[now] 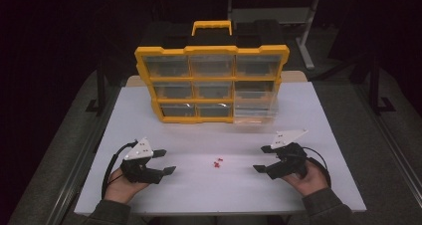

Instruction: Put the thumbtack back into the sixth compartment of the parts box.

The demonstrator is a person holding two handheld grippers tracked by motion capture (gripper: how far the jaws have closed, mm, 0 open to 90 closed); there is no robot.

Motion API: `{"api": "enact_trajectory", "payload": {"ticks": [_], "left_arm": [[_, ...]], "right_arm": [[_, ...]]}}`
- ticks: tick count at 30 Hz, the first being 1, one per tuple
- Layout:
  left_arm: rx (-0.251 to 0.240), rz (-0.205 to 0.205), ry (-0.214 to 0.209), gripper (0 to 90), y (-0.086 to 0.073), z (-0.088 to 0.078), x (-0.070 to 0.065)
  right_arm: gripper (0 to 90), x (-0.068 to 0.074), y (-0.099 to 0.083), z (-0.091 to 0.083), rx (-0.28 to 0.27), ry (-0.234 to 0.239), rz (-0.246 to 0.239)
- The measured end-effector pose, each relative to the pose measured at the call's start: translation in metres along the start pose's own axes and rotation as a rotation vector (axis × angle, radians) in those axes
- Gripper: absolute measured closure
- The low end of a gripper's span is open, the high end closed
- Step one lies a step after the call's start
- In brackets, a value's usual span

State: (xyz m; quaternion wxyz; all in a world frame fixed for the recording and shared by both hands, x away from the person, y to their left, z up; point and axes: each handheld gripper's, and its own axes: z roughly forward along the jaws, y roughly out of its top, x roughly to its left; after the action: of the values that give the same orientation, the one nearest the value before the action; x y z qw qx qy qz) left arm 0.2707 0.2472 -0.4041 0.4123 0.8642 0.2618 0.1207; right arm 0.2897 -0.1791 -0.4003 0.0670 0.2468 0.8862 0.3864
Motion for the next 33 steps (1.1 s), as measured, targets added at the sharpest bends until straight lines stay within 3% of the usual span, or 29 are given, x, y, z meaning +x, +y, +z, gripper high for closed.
{"api": "enact_trajectory", "payload": {"ticks": [6,11,14,27,28,33], "left_arm": [[-0.008,-0.006,0.009,32.8,-0.002,-0.001,0.000],[-0.004,0.014,0.024,32.7,-0.004,-0.001,0.000],[-0.019,-0.013,0.023,32.6,-0.005,-0.001,0.000],[-0.009,0.002,0.026,32.1,-0.008,0.000,0.002],[-0.002,0.010,0.029,32.1,-0.009,0.000,0.002],[-0.008,0.013,0.031,32.1,-0.009,-0.001,0.002]], "right_arm": [[36.3,0.002,0.019,0.016,0.018,0.017,-0.043],[38.9,0.008,0.034,0.030,0.051,0.020,-0.089],[42.2,0.010,0.040,0.040,0.054,0.043,-0.107],[52.5,0.011,0.058,0.077,0.108,0.099,-0.140],[54.4,0.010,0.061,0.084,0.113,0.102,-0.163],[58.5,0.012,0.063,0.097,0.138,0.115,-0.160]]}}
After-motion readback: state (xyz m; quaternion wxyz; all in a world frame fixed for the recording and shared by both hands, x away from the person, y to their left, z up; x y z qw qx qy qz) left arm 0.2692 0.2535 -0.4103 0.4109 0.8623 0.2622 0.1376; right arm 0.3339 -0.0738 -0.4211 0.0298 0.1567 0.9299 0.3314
